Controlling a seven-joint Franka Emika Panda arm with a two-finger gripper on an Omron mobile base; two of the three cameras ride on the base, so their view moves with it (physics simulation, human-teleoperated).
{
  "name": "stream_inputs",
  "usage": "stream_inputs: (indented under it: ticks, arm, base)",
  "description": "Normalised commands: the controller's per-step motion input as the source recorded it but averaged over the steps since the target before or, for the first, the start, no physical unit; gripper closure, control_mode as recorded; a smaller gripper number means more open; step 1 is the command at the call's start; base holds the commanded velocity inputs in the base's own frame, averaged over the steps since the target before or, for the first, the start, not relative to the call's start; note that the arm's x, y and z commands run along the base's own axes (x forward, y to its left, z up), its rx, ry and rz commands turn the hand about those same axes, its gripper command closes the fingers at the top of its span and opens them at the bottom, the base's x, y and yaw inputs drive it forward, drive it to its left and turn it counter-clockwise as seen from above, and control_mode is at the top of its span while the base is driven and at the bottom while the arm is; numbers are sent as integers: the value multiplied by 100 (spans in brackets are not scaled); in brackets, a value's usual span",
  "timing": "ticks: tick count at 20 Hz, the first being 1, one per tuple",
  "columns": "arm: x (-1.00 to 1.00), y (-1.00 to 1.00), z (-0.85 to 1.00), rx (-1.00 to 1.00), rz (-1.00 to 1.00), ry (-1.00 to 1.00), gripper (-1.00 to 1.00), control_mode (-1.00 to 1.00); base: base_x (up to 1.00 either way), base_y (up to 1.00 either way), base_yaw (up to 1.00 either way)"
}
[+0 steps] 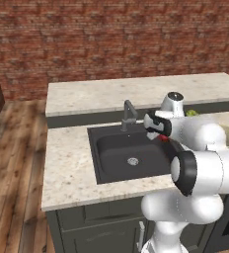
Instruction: Pick the bell pepper from the sink and place it in the bowl. Then pick the bowl and place it in the microwave. Then close the microwave door and press the start button.
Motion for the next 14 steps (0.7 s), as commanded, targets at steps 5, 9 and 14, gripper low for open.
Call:
stream_inputs:
  ticks: [5,9,14]
  arm:
    - [-32,-56,76,-8,0,-2,100,-100]
    - [-4,-52,27,-1,0,2,100,-100]
    - [0,-67,0,0,-3,6,100,-100]
  base:
    - [0,0,0]
    - [0,0,0]
    - [0,0,0]
